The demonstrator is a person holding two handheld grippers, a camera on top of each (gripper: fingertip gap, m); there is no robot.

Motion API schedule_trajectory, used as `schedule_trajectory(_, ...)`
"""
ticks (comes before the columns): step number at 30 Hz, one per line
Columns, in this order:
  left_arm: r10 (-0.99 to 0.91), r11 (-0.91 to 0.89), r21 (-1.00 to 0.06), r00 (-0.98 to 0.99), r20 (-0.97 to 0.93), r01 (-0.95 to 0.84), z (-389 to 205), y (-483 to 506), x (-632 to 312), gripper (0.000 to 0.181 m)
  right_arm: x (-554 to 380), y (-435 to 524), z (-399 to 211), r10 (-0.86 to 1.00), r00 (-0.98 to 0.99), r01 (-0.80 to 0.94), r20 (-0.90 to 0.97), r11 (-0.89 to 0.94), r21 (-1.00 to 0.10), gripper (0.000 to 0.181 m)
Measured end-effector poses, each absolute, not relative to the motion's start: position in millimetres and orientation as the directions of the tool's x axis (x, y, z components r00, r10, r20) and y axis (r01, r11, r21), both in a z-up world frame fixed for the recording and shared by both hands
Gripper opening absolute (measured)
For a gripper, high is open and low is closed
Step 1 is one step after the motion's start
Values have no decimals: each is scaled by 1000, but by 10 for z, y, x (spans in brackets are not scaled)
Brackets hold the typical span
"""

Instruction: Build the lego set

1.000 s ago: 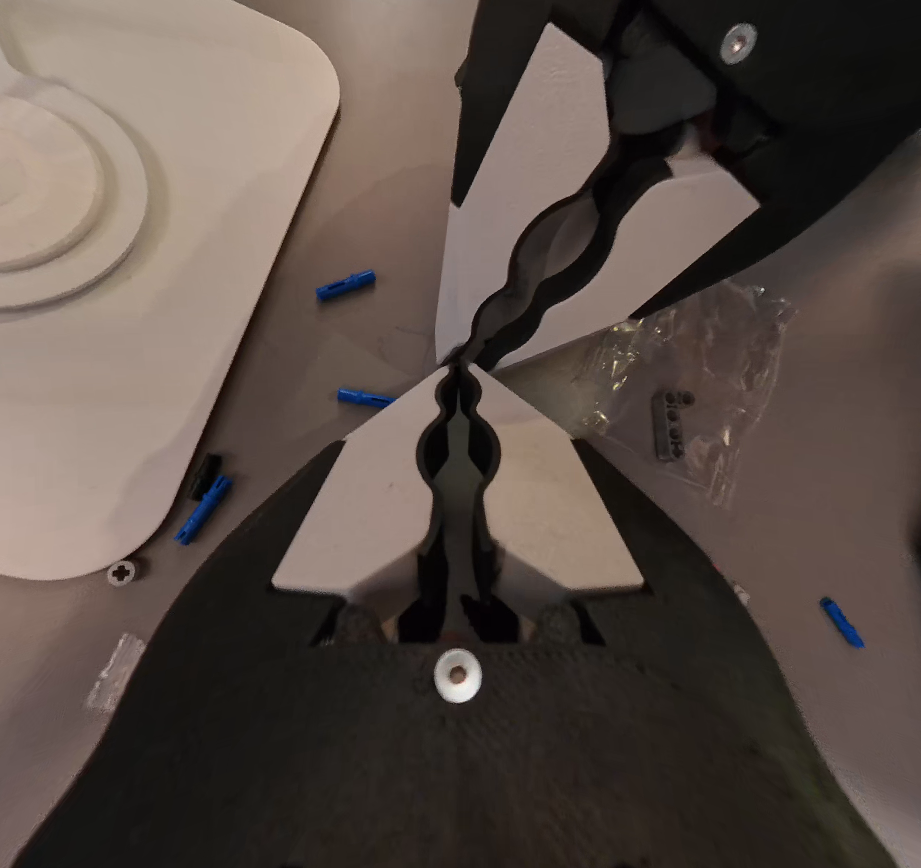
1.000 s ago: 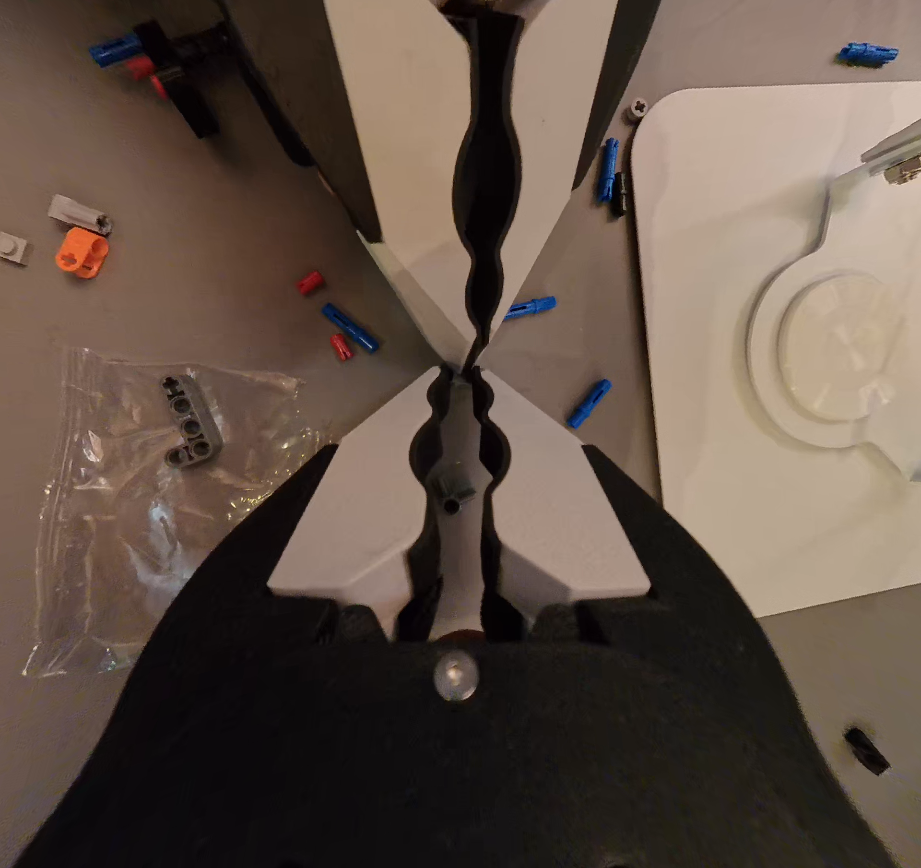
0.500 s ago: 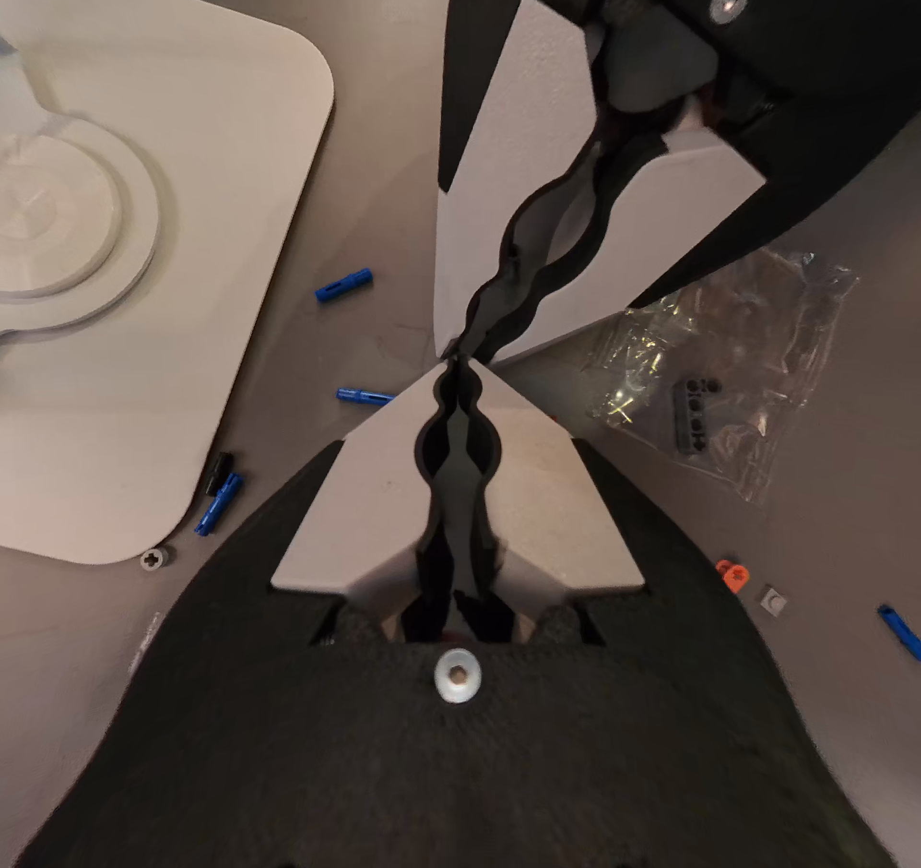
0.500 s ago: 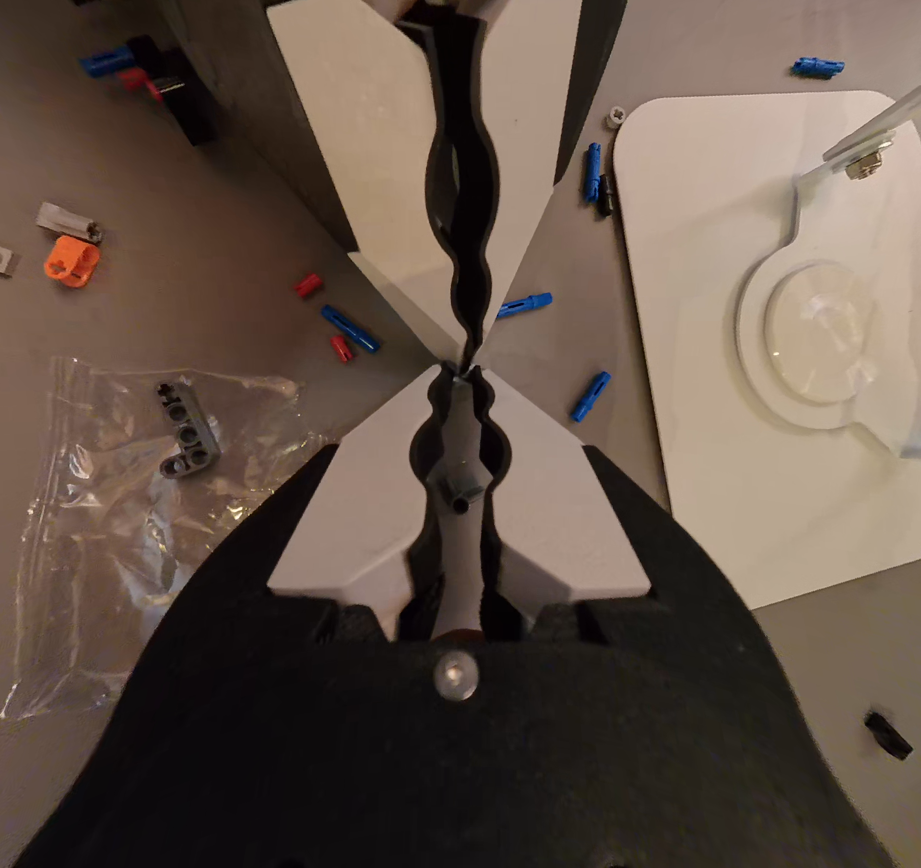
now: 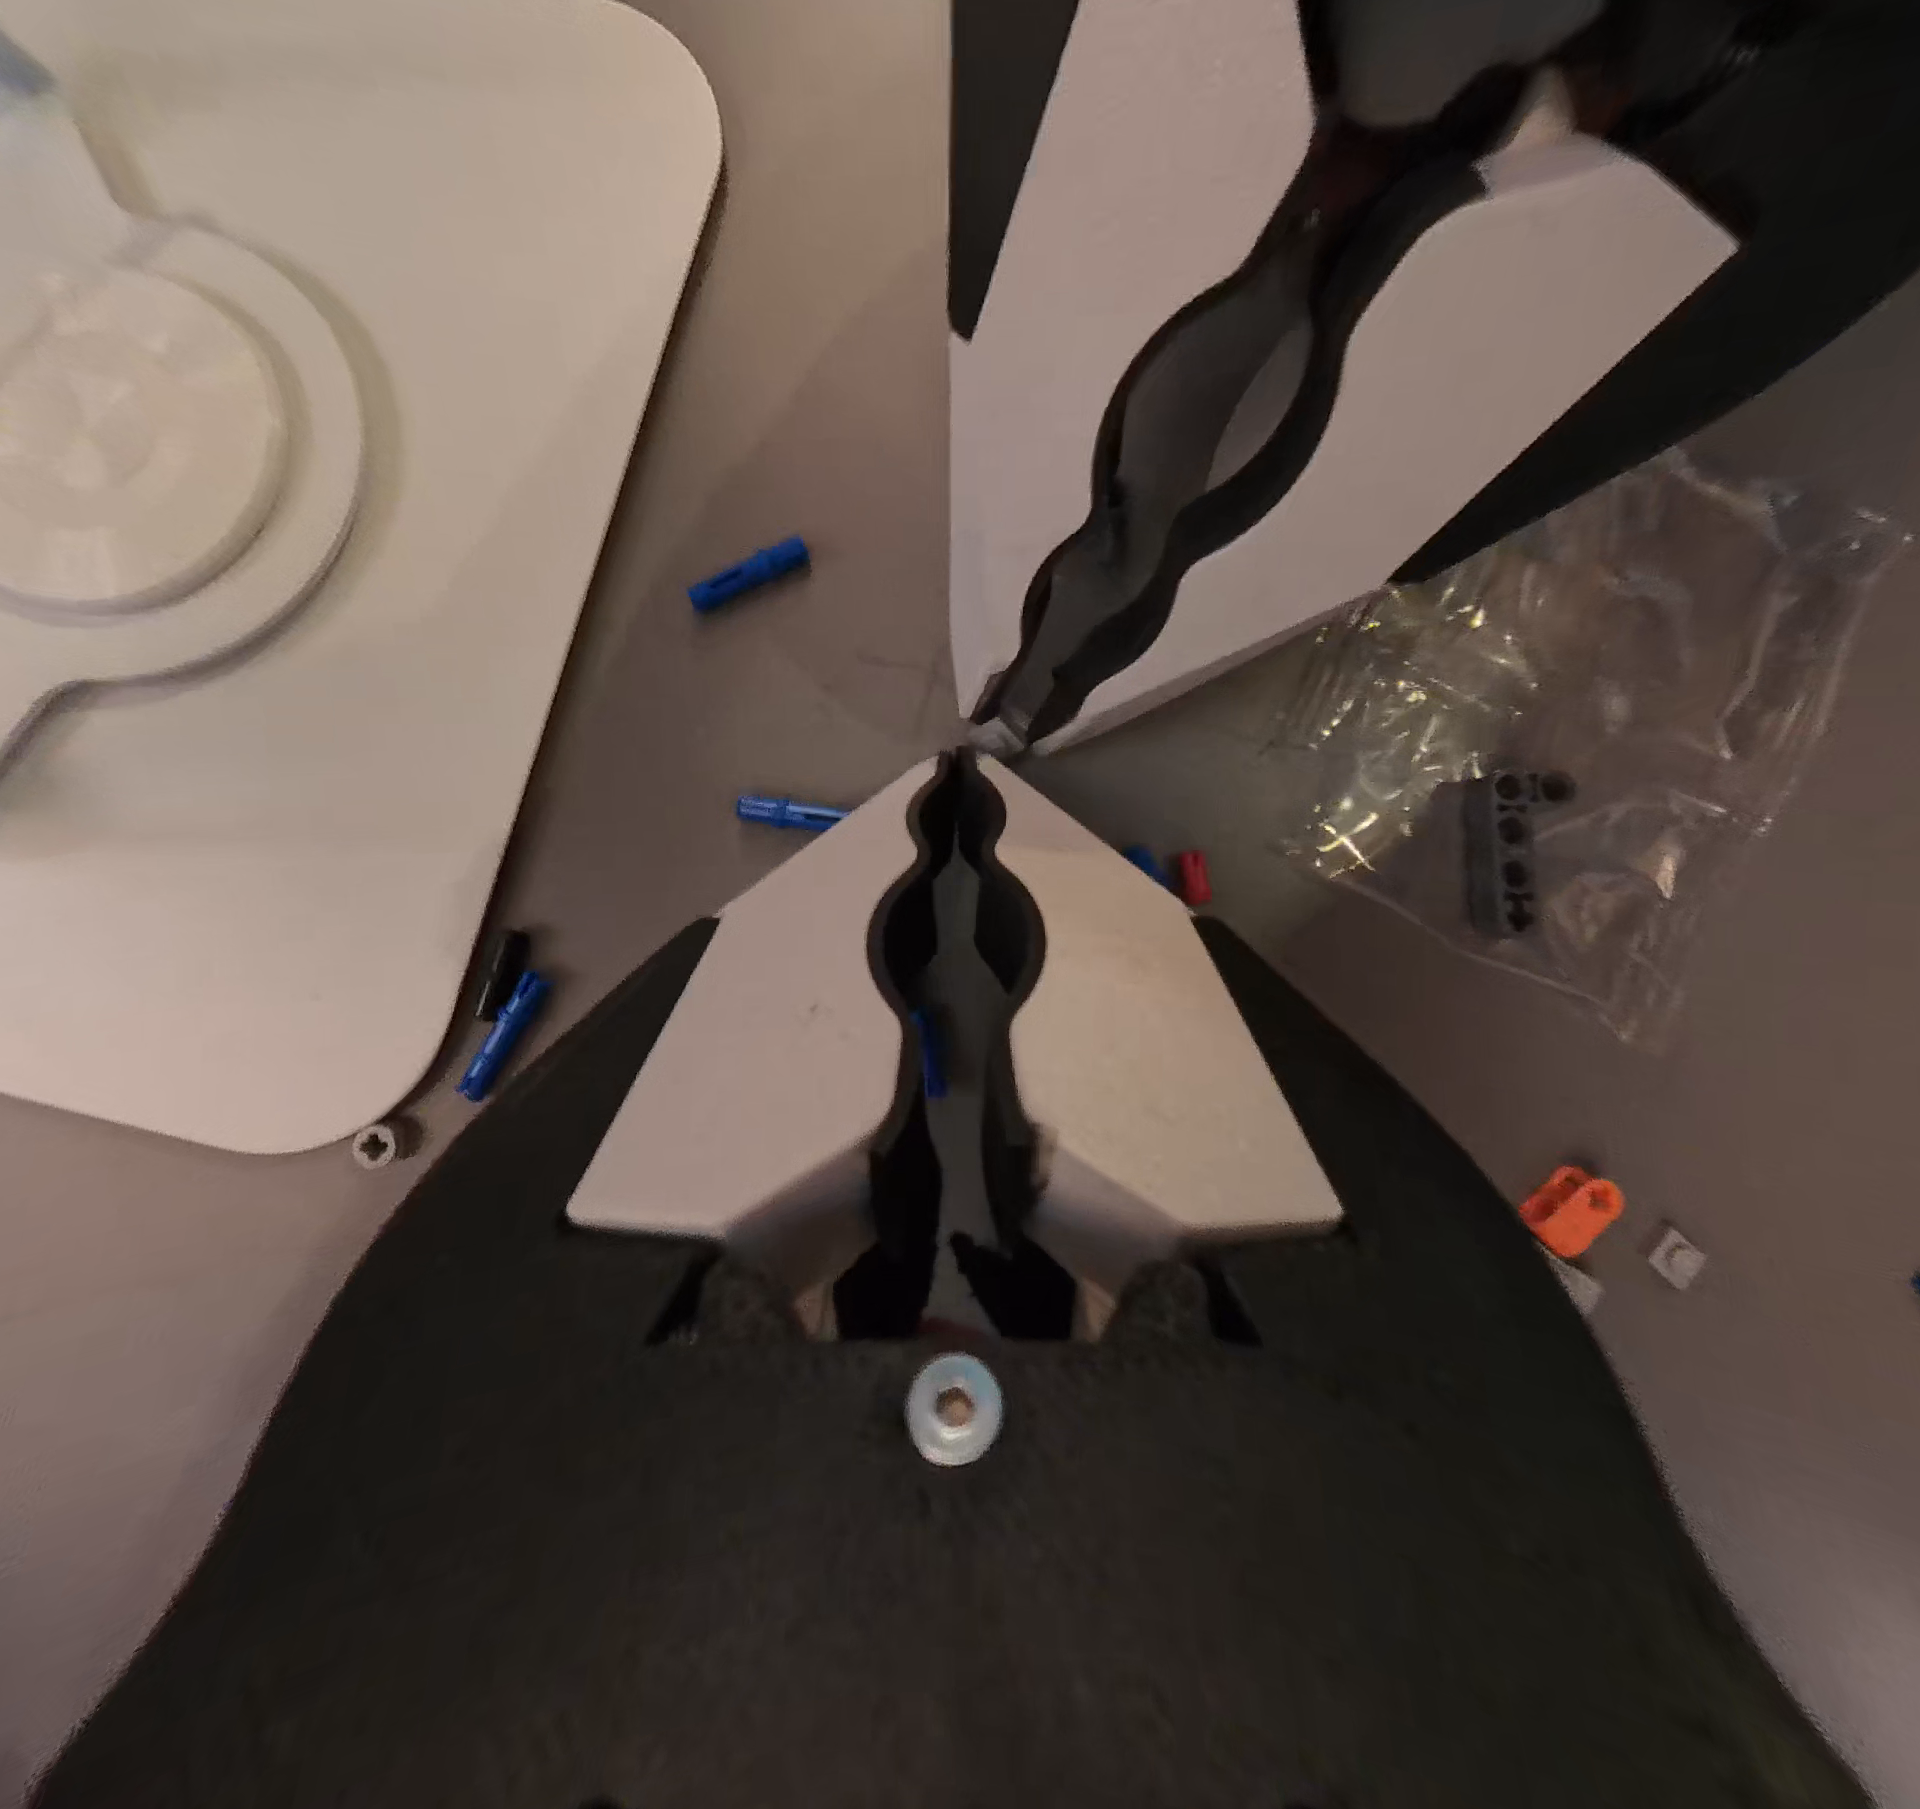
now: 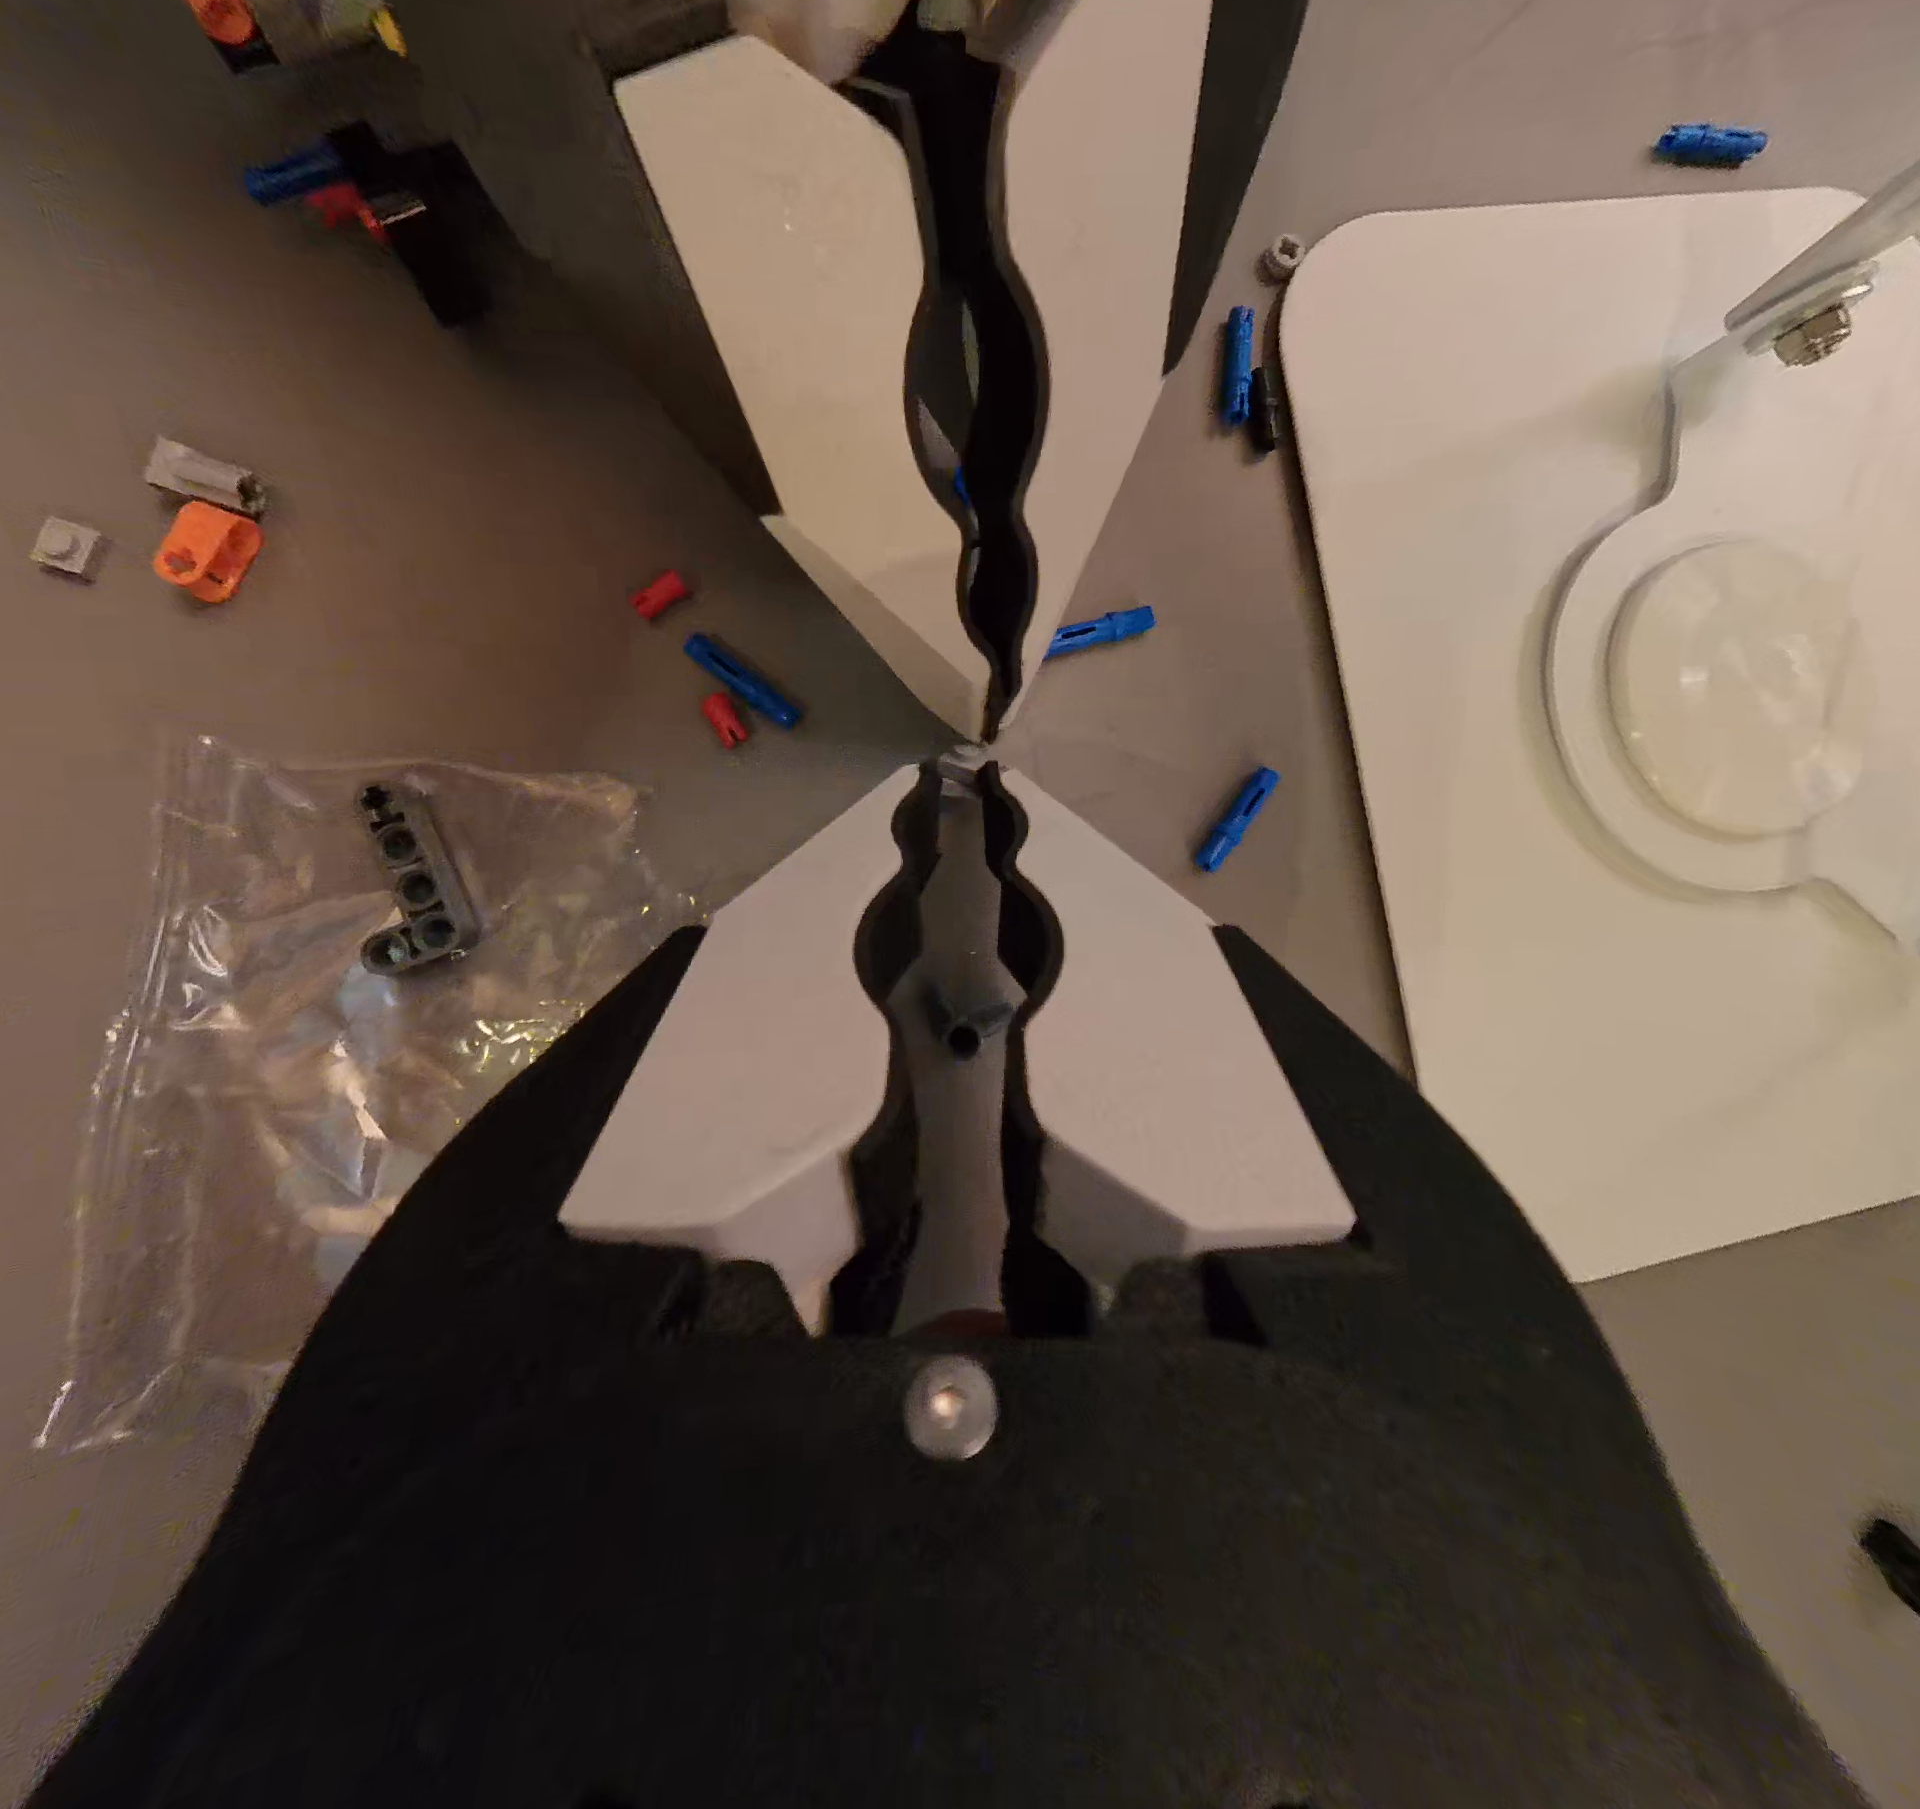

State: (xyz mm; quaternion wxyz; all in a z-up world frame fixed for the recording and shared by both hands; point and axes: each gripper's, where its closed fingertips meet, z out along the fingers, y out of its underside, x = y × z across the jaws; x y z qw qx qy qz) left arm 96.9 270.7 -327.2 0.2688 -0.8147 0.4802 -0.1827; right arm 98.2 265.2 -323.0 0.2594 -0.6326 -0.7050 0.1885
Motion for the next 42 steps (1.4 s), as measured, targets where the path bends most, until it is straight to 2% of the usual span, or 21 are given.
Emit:
schedule_trajectory(11, -885, -406, -629, 458, 88, -663, -3257, 2636, 1040, 0, 1053, 2663, -3221, 994, -52, 786, 94, 99, -610, 7)
schedule_trajectory(21, -887, -396, -633, 455, 77, -665, -3256, 2627, 1097, 0, 1125, 2627, -3185, 989, -65, 799, 132, 130, -587, 15)
schedule_trajectory(30, -890, -392, -632, 450, 75, -669, -3255, 2623, 1122, 0, 1125, 2649, -3216, 991, -57, 802, 121, 118, -586, 6)
schedule_trajectory(38, -882, -399, -671, 462, 94, -625, -3149, 2666, 1146, 0, 1126, 2642, -3220, 993, -60, 795, 102, 109, -597, 6)
schedule_trajectory(42, -887, -395, -654, 453, 89, -644, -3200, 2670, 1164, 0, 1123, 2642, -3222, 994, -61, 789, 87, 102, -606, 6)
